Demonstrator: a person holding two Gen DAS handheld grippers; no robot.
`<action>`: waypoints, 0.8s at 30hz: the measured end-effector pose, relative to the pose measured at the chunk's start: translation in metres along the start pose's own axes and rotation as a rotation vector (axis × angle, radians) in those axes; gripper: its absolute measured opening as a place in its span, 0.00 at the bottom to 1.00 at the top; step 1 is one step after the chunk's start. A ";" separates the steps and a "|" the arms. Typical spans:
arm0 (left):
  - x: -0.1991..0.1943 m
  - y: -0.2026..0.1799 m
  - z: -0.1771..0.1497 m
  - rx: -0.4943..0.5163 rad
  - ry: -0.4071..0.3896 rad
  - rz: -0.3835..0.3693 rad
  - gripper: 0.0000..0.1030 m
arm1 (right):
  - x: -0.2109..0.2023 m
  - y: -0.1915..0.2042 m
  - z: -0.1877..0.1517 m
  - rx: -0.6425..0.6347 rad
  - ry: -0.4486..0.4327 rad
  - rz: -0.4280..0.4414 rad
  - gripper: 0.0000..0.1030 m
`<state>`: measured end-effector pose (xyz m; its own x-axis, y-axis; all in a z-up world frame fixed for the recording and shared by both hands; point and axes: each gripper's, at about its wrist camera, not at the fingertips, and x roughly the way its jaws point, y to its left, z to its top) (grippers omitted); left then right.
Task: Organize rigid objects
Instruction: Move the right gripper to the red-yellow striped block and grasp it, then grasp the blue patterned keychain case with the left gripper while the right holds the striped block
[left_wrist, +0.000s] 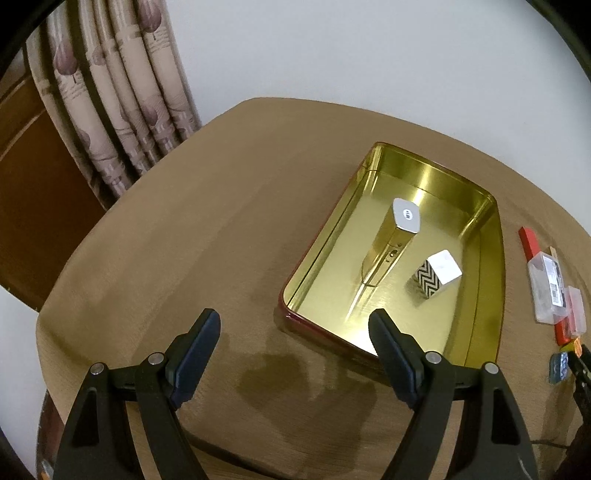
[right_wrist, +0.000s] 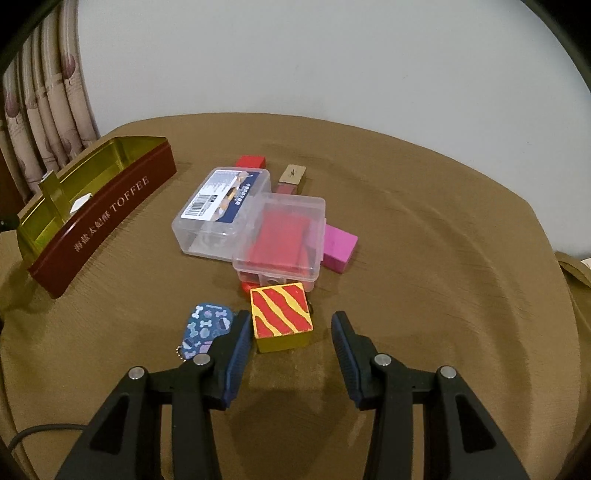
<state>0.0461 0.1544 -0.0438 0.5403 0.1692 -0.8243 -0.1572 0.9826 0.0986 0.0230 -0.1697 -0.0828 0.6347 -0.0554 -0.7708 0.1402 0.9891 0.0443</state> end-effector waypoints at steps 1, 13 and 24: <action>0.000 -0.001 0.000 0.007 -0.002 0.002 0.77 | 0.002 -0.001 0.000 -0.001 0.000 -0.002 0.43; -0.022 -0.071 -0.021 0.176 -0.027 -0.072 0.78 | 0.010 -0.007 -0.007 0.004 -0.004 0.009 0.29; -0.040 -0.202 -0.046 0.322 0.104 -0.314 0.78 | 0.000 -0.068 -0.030 0.122 -0.009 -0.164 0.29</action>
<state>0.0186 -0.0541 -0.0565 0.4327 -0.1328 -0.8917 0.2742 0.9616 -0.0102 -0.0095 -0.2332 -0.1045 0.6022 -0.2162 -0.7685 0.3329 0.9430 -0.0044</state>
